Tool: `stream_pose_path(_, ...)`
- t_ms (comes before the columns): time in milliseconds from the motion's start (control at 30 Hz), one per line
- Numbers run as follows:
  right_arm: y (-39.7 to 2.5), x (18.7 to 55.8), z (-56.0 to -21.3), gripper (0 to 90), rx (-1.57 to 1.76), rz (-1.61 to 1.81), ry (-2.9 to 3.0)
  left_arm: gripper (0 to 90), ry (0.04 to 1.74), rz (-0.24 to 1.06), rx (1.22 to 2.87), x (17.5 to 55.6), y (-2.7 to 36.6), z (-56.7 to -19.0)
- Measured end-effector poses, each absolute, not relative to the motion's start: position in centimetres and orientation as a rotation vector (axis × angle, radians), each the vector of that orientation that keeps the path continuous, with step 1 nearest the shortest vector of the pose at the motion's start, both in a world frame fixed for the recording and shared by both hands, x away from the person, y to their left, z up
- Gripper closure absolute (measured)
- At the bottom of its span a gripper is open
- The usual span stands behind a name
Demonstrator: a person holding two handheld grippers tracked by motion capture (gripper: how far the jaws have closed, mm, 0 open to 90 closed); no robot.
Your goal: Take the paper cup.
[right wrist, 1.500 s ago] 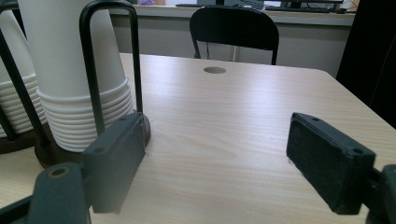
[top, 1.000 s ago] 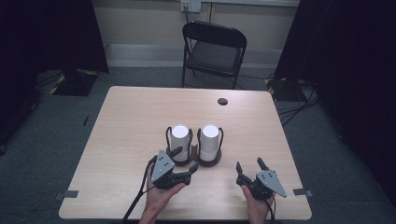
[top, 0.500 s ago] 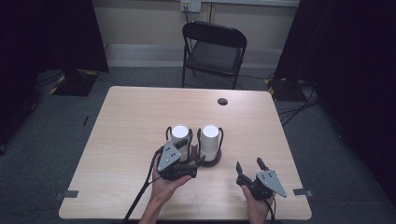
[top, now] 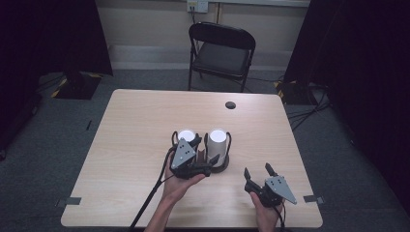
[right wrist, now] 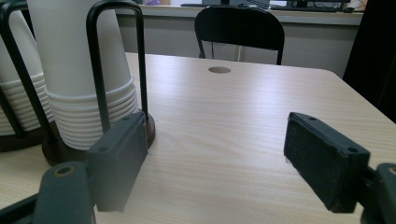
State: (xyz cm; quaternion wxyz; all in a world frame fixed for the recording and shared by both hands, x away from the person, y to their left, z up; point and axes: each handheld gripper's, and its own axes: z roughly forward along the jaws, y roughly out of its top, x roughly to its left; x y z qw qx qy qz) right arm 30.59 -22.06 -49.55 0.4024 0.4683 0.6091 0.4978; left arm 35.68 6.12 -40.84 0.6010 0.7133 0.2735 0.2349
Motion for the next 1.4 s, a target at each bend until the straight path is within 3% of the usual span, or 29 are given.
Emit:
stream_pose_path(800, -22.1, 30.6, -49.6, 22.0, 1.176, 1.270, 1.551, 16.8, 0.666, 0.514, 1.698, 39.6, 4.0, -40.7)
stream_pose_path(1400, -22.1, 30.6, -49.5, 22.8, 1.170, 1.274, 1.559, 24.5, 0.689, 0.544, 1.735, 41.2, 2.7, -41.4)
